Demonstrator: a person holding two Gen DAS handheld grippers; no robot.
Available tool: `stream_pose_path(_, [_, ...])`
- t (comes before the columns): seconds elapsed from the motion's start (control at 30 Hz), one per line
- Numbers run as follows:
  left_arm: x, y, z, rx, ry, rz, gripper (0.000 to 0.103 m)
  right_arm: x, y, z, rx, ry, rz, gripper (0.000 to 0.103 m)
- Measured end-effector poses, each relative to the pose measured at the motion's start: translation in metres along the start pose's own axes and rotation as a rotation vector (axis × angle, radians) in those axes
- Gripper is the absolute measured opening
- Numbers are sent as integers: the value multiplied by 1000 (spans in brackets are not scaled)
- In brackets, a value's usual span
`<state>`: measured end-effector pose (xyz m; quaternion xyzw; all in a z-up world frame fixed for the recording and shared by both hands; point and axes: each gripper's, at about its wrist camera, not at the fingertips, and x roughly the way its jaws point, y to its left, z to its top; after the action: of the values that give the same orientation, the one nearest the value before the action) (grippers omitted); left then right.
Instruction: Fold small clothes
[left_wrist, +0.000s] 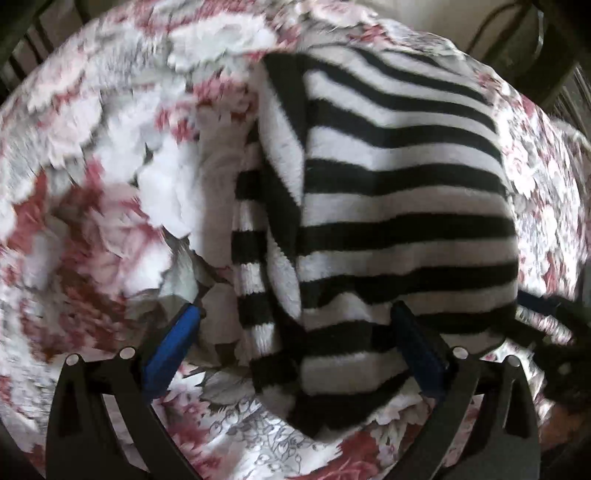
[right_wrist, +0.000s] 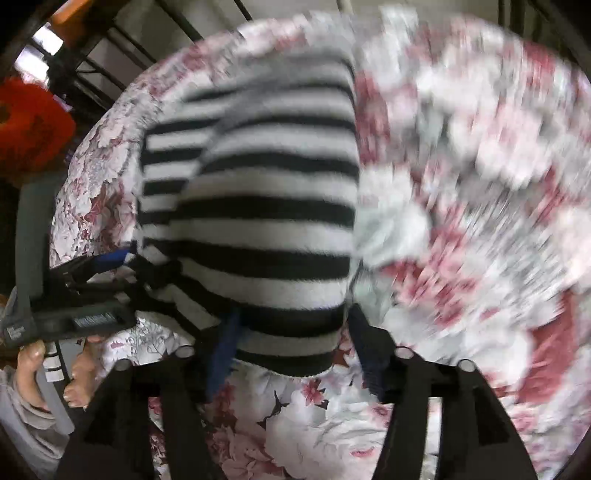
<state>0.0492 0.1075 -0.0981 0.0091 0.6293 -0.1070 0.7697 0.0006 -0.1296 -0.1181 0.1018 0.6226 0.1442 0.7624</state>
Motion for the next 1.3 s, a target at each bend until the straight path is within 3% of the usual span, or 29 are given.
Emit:
stream_pose_path(0.1, [3, 4, 4, -19, 4, -18, 99, 7, -14, 5, 81, 30, 62, 70])
stream_pose_path(0.17, [-3, 3, 13, -19, -2, -24, 99, -5, -4, 8, 33, 7, 23, 69])
stream_pose_path(0.23, [-20, 5, 36, -32, -56, -27, 99, -25, 9, 13, -29, -59, -23, 69])
stream_pose_path(0.33, [-46, 16, 61, -79, -169, -14, 99, -57, 25, 31, -89, -227, -66, 69])
stream_pose_path(0.43, [-48, 33, 86, -165, -195, -27, 99, -56, 24, 51, -74, -276, -68, 69])
stream_pose_path(0.53, [-32, 40, 97, -234, -168, -27, 98, -39, 15, 65, -35, -260, -55, 67])
stream_pose_path(0.63, [-4, 36, 97, -219, -110, 10, 99, -16, 1, 69, -10, -208, -63, 66])
stream_pose_path(0.8, [11, 42, 100, -233, -94, -2, 99, 3, -22, 69, 87, -160, 29, 72])
stream_pose_path(1.0, [7, 39, 95, -214, -105, 28, 99, -4, -17, 64, 88, -166, 10, 73])
stream_pose_path(1.13, [-11, 26, 92, -135, -138, 76, 98, -24, -9, 60, 60, -195, -21, 69])
stream_pose_path(1.3, [-35, 8, 85, -75, -182, 83, 98, -47, 7, 55, 27, -232, 65, 58])
